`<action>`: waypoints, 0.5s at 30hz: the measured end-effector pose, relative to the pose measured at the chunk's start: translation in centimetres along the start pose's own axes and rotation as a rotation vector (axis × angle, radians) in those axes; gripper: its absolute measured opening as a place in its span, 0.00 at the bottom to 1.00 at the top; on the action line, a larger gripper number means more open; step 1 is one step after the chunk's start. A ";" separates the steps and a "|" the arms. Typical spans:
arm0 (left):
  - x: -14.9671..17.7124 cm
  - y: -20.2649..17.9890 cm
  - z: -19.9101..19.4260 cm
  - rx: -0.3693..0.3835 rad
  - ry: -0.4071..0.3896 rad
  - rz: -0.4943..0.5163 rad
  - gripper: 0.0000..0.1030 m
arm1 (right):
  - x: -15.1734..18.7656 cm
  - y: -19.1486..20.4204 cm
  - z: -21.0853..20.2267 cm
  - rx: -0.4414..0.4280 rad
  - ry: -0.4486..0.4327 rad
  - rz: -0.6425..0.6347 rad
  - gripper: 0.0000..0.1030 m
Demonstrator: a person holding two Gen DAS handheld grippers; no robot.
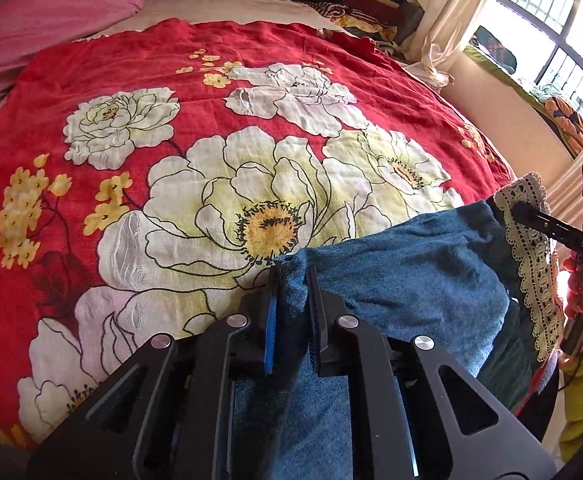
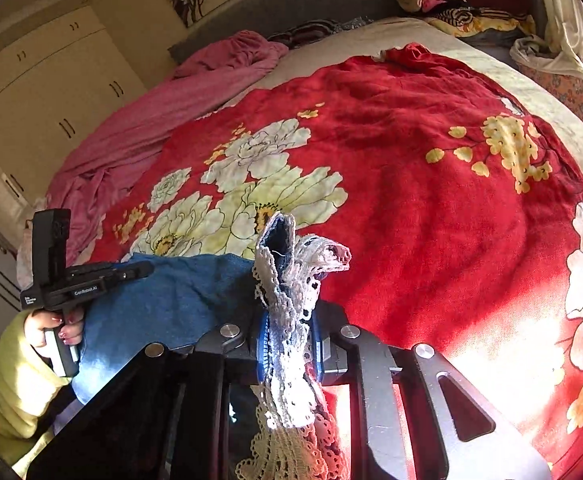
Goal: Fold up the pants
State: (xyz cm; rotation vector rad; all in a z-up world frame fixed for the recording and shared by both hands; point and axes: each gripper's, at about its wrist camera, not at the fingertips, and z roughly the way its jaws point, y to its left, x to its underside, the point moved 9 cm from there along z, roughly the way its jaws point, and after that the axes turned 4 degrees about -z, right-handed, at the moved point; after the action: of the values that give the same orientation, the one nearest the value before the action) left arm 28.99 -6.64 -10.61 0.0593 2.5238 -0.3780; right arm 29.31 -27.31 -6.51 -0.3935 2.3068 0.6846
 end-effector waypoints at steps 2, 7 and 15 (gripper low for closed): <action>-0.7 -0.4 -0.5 -0.006 -0.024 0.013 0.06 | -1.2 -0.6 -0.5 0.040 -0.012 -0.005 0.14; -0.8 -0.8 1.0 -0.091 -0.011 0.045 0.05 | -1.2 -2.0 2.6 0.179 0.118 -0.109 0.14; -0.1 0.0 2.1 -0.102 -0.010 0.047 0.07 | 1.3 -3.8 5.3 0.260 0.189 -0.158 0.27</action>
State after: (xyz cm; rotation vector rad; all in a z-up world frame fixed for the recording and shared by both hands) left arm 30.25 -7.19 -12.23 0.0770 2.5231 -0.2294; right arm 32.90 -27.51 -12.07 -0.5294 2.4700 0.2749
